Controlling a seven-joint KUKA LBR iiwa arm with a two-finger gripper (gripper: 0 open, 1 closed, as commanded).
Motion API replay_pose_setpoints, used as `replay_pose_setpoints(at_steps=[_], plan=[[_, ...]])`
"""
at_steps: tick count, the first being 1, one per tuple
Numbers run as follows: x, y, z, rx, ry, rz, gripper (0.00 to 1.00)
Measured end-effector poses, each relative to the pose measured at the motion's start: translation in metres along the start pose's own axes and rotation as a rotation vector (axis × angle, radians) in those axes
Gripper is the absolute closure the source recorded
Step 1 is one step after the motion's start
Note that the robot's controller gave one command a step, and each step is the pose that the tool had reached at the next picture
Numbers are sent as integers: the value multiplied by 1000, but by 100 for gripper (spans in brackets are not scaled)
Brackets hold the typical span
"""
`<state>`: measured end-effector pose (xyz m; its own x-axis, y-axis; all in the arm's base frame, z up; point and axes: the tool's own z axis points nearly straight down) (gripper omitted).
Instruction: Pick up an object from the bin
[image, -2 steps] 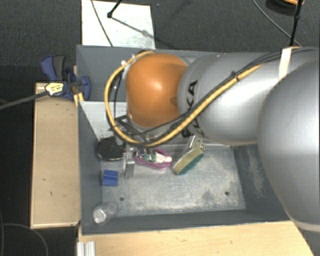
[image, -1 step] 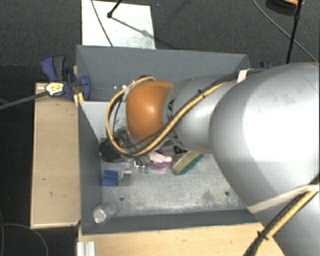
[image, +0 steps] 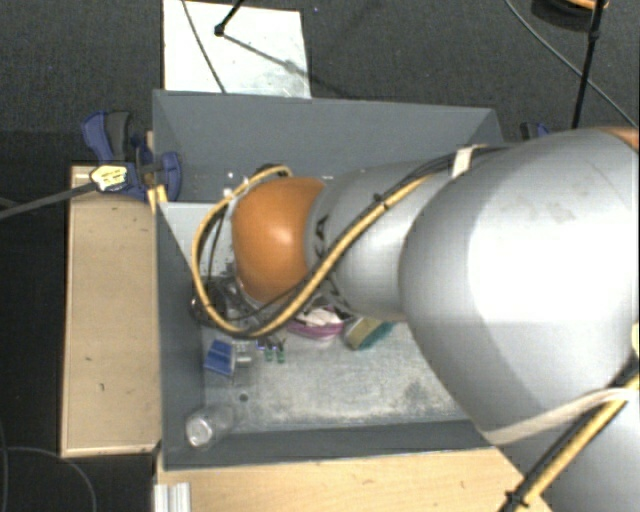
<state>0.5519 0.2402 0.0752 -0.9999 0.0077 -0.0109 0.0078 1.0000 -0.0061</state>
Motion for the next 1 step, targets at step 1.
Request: replay_pose_setpoints(at_steps=[1], plan=[[3, 1, 2, -2, 7, 5, 100]])
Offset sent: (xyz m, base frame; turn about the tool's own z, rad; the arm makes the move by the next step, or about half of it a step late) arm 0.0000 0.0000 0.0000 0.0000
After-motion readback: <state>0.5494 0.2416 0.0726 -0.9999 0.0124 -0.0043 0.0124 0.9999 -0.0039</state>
